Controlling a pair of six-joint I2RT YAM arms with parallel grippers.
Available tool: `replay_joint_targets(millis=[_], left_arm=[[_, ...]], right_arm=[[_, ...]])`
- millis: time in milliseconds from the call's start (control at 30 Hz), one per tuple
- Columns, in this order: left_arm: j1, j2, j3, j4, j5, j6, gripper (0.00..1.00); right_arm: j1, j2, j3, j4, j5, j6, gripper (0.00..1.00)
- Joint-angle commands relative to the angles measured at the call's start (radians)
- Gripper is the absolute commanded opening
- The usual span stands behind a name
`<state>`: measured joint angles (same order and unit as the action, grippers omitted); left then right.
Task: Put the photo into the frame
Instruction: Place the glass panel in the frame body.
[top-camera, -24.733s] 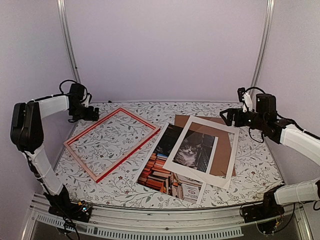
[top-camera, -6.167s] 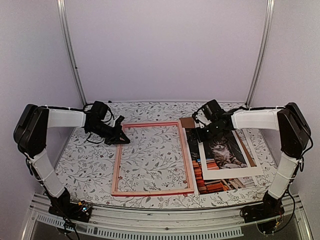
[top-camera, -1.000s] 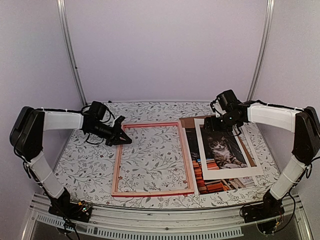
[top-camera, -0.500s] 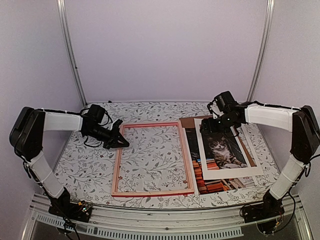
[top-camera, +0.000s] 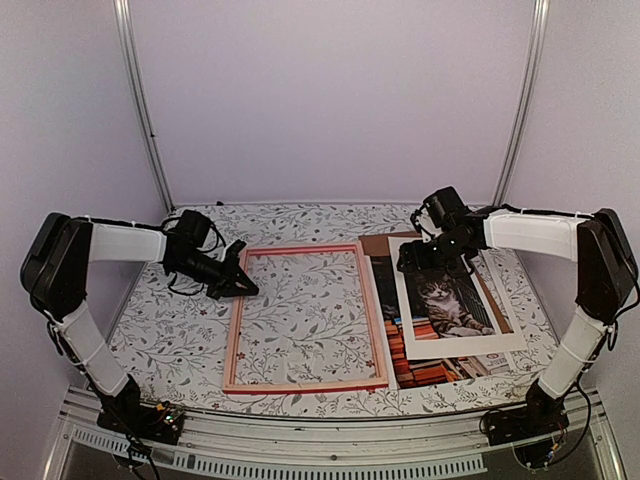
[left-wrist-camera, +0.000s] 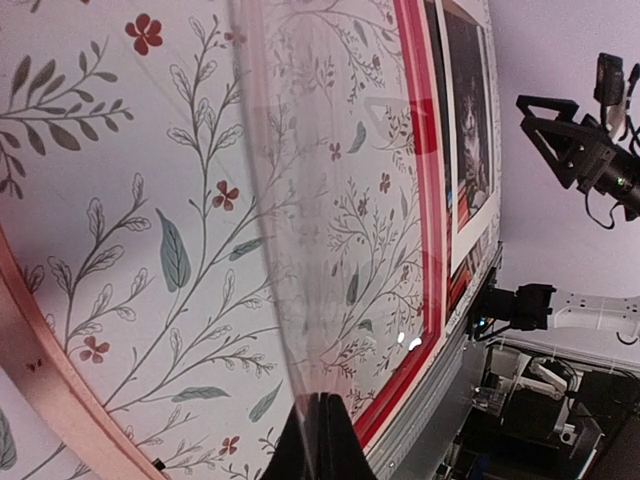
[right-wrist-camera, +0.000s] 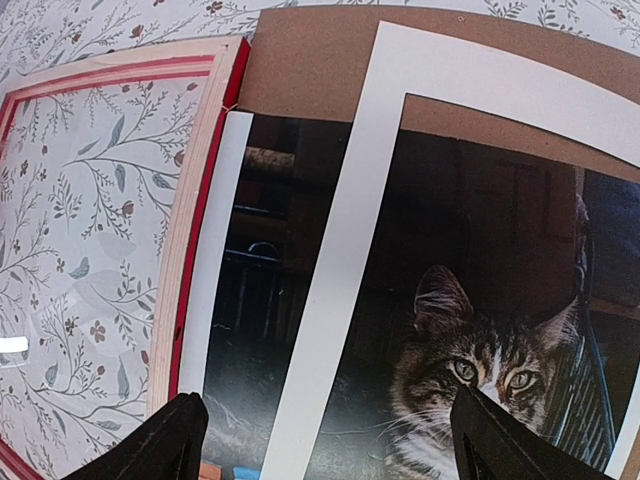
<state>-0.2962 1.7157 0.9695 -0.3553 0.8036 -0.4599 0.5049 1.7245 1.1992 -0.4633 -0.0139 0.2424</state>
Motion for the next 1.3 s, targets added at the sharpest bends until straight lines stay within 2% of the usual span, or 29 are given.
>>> replay_joint_targets(millis=[0, 1267], left_arm=[[0.008, 0.016, 0.012, -0.009, 0.007, 0.031, 0.00], [0.014, 0.050, 0.030, -0.044, -0.016, 0.073, 0.00]], right_arm=[[0.009, 0.018, 0.016, 0.009, -0.002, -0.008, 0.88], [0.017, 0.024, 0.017, 0.006, 0.003, -0.006, 0.88]])
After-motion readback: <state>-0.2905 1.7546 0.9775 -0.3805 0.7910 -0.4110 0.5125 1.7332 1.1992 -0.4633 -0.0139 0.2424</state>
